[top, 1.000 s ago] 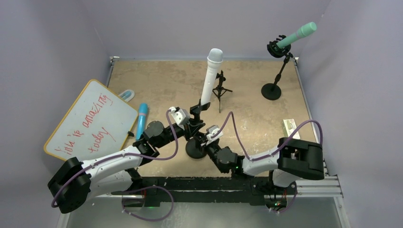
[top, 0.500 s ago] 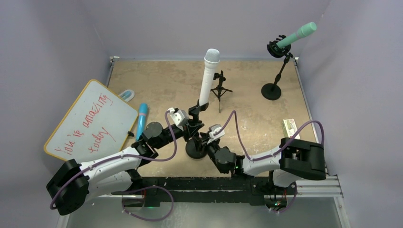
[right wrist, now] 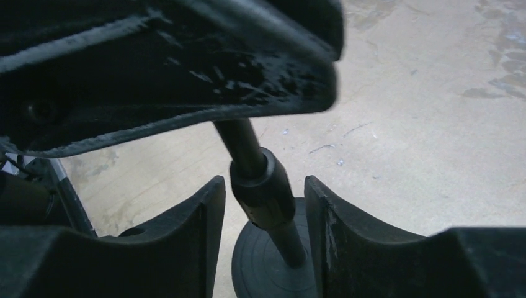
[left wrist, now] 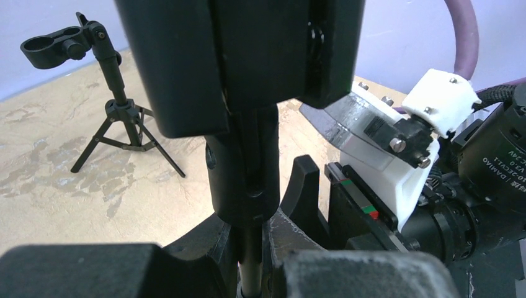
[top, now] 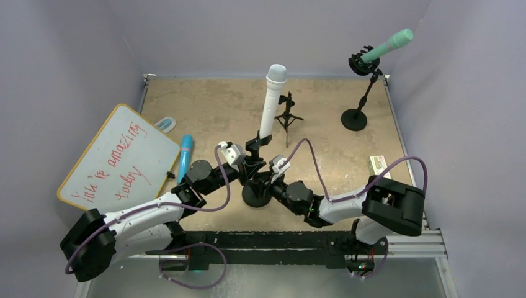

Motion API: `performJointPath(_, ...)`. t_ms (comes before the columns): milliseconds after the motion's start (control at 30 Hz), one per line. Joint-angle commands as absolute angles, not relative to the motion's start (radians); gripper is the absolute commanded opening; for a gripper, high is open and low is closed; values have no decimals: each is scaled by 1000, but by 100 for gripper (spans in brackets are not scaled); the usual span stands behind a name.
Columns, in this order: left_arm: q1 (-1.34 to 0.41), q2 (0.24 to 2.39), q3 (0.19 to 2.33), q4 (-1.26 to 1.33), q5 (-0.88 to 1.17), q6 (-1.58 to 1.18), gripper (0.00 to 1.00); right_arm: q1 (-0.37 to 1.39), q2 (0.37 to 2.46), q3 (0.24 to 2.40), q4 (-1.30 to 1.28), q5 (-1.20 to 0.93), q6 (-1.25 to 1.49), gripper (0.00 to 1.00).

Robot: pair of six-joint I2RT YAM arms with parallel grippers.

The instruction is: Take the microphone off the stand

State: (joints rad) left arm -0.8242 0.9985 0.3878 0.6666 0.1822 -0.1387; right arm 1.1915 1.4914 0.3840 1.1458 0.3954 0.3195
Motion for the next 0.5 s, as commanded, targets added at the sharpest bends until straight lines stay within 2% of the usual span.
performJointPath(0, -810, 974, 378, 687, 166, -123, 0, 1189, 1506, 431, 1170, 346, 284, 49)
performJointPath(67, -810, 965, 371, 687, 160, -123, 0, 1188, 1517, 430, 1173, 359, 284, 46)
performJointPath(200, -810, 953, 370, 681, 157, -126, 0, 1189, 1520, 439, 1151, 361, 282, 33)
performJointPath(367, -810, 945, 370, 678, 145, -116, 0, 1188, 1526, 438, 1154, 398, 280, 8)
performJointPath(467, -810, 946, 370, 683, 144, -119, 0, 1191, 1523, 465, 1121, 477, 273, 0)
